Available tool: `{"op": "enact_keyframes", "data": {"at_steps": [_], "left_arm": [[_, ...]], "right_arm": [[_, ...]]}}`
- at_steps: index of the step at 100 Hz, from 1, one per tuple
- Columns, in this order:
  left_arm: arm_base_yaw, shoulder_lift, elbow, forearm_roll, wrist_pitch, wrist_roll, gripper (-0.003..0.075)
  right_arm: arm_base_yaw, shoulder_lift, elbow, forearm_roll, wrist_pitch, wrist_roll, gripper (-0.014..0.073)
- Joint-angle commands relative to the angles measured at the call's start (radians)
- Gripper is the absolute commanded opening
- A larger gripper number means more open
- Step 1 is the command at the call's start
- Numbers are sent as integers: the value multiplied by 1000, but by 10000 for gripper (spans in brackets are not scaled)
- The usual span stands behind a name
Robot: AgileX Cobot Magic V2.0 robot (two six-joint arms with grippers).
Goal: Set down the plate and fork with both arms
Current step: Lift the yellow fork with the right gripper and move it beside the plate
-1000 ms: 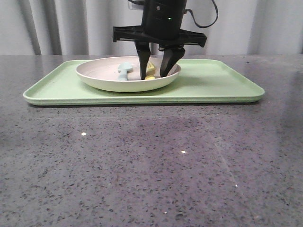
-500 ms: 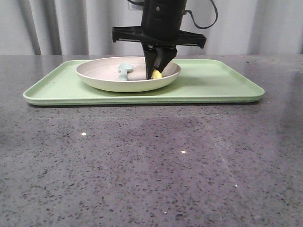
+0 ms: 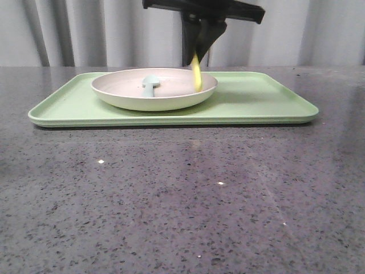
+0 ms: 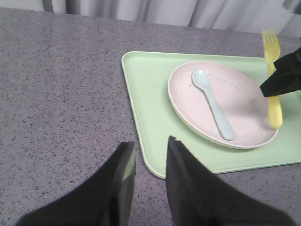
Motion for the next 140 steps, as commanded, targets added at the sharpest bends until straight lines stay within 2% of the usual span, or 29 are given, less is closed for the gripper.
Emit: {"op": "enact_keyframes", "data": {"at_steps": [1,26,44,140], "left_arm": [[3,-6,-29,-16,-63,-7,167],[3,-6,-29,-16,-63,-7,167],[3,-6,-29,-16,-63,-7,167],[3,-6,-29,-24,-63,-7,167]], "right_arm": [[-34,-89,-27,-19,13,-3,97],[-100,-138,-27,-111,99,-6,97],[-139,-147,-23,-120,142,-19,97],[-140,-60,-13,-67,142,-41,104]]}}
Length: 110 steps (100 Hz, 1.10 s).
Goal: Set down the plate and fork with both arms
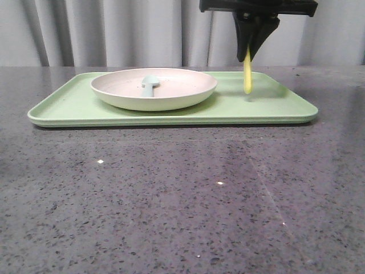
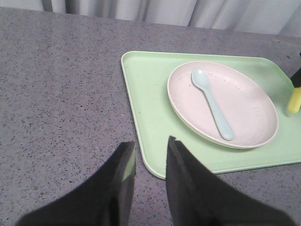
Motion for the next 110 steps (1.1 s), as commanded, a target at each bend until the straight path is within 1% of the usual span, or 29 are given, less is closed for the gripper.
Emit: {"op": "enact_keyframes", "data": {"at_steps": [1,8,21,28,110], "left_arm": [[3,-6,-29,-24,-63,-7,167],[3,-6,-29,-24,-63,-7,167],[3,-6,-29,-24,-63,-7,167],[3,-6,-29,-24,-63,-7,167],[3,-6,-29,-24,-63,-7,167]], "right_arm": [[-6,-54,-23,-7,97,-8,106],[-6,-54,-23,-7,97,-10,161],[-6,-54,-23,-7,97,-10,339],[-6,-54,-23,-7,97,-10,388],[-7,-61,-23,-8,97,-10,381]]}}
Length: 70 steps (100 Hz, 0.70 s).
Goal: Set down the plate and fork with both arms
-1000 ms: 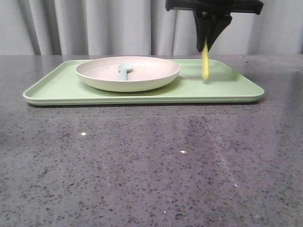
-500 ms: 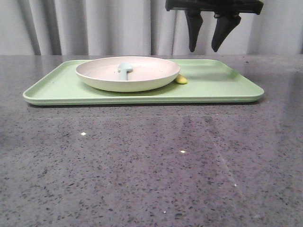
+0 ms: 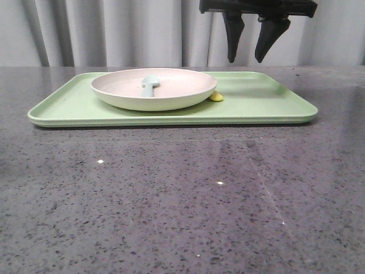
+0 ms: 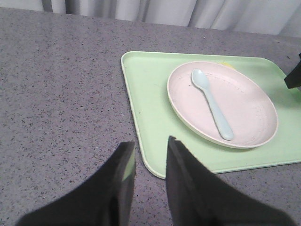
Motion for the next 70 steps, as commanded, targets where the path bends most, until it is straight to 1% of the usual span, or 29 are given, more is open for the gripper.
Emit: {"op": "enact_keyframes", "data": {"at_steps": [1,28,70], "left_arm": [[3,-6,-29,-24,-63,-7,167],[3,-6,-29,-13,-63,-7,167],[3,-11,-29,-3,-83,-7,167]], "right_arm": [[-7,-64,-23,-8,97,-7,381],[-7,-108,-23,-8,96,-14,381],[3,-279,-20,-7,77,-40,381]]}}
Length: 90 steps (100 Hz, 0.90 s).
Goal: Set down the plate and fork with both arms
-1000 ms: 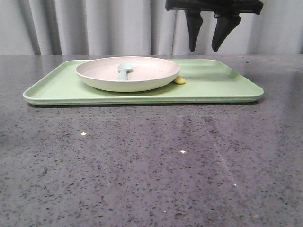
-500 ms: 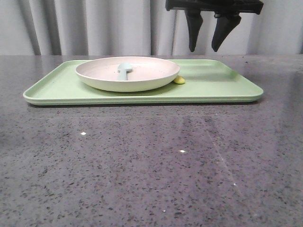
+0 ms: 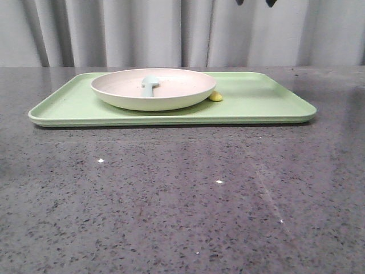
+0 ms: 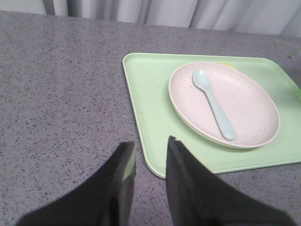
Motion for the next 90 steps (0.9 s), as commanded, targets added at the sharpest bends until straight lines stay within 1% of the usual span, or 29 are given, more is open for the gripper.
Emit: {"op": "enact_keyframes", "data": {"at_steps": [1,9,21,31,45,53,74,90], "left_arm": [[3,-11,-29,-15,-76,-7,167],[3,-24,-26,-15,-86,-7,167],[3,-61,1,-15,-110,-7,167],[3,-104,43,-15,-125,-7,166],[3,-163,101,-15,-139,-7,161],[3,-195,131,-14,-140,-7,125],[3,-278,201,-14,-148,-7,-22],[3,-343,242,4,-156,-7,-20]], "right_arm": [[2,-102,-18,-7,73,-31,381],[3,-149,17,-7,51,-36,381],[3,-237,118,-7,4,-36,381],[3,-325,250,-7,-70,-36,381],[3,-469,456,-7,-210,-36,381],[3,-563,578,-7,-297,-36,381],[3,-811,920,-15,-522,-36,381],[3,-994,1167,-44,-667,-36,375]]}}
